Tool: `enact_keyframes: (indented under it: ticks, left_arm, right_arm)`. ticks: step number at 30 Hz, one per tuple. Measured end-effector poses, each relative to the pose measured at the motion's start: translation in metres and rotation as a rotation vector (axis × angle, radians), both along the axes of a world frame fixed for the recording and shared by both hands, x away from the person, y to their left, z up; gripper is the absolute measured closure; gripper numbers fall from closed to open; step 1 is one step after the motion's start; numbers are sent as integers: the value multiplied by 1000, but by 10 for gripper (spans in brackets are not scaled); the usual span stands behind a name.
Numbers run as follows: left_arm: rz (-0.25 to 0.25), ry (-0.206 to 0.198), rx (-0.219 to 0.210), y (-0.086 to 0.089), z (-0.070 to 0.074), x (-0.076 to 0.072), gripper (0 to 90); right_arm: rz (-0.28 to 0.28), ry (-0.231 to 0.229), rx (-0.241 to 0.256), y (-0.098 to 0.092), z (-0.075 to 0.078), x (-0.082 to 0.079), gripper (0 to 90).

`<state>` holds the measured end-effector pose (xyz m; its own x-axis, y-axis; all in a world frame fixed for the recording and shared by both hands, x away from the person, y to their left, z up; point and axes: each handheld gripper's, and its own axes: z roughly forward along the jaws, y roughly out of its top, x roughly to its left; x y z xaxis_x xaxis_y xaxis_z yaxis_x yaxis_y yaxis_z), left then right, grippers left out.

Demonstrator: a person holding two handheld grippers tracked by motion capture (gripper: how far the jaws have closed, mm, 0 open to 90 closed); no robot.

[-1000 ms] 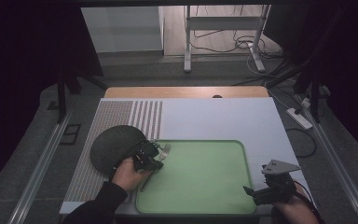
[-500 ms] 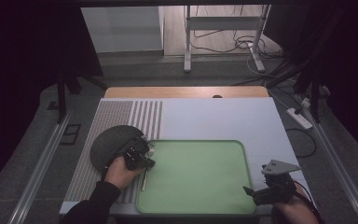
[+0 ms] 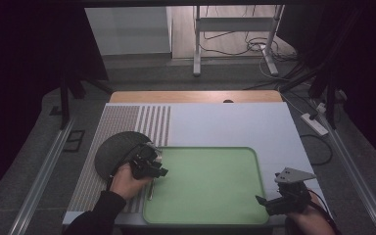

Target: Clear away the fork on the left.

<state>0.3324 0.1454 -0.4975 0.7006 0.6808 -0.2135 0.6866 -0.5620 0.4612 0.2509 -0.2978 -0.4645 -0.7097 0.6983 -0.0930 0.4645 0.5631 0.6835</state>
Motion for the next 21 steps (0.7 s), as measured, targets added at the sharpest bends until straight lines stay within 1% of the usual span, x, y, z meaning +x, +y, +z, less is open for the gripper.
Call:
enact_keyframes:
  ticks: [3,5,9,11,13,16,18,21]
  left_arm:
    - [3,-15,-24,3,2,-2,451]
    - [2,-33,-38,4,2,-4,379]
    - [-6,-66,-52,5,4,-6,247]
    - [-13,-72,-57,5,4,-8,221]
    - [-14,-71,-62,5,4,-8,165]
    - [-8,-66,-56,4,3,-11,86]
    - [-4,-63,-80,6,3,-12,53]
    - [-1,-80,-107,11,5,-15,15]
  right_arm:
    - [-1,0,4,0,0,0,0]
    - [-2,0,6,0,0,0,0]
    - [-2,-1,8,-1,0,0,0]
    - [-3,-1,9,-1,0,0,0]
    - [-3,-1,9,-1,0,0,0]
    - [-2,-2,9,-1,0,0,0]
    - [-1,-4,9,-1,0,0,0]
    - [-2,-5,10,-1,0,0,0]
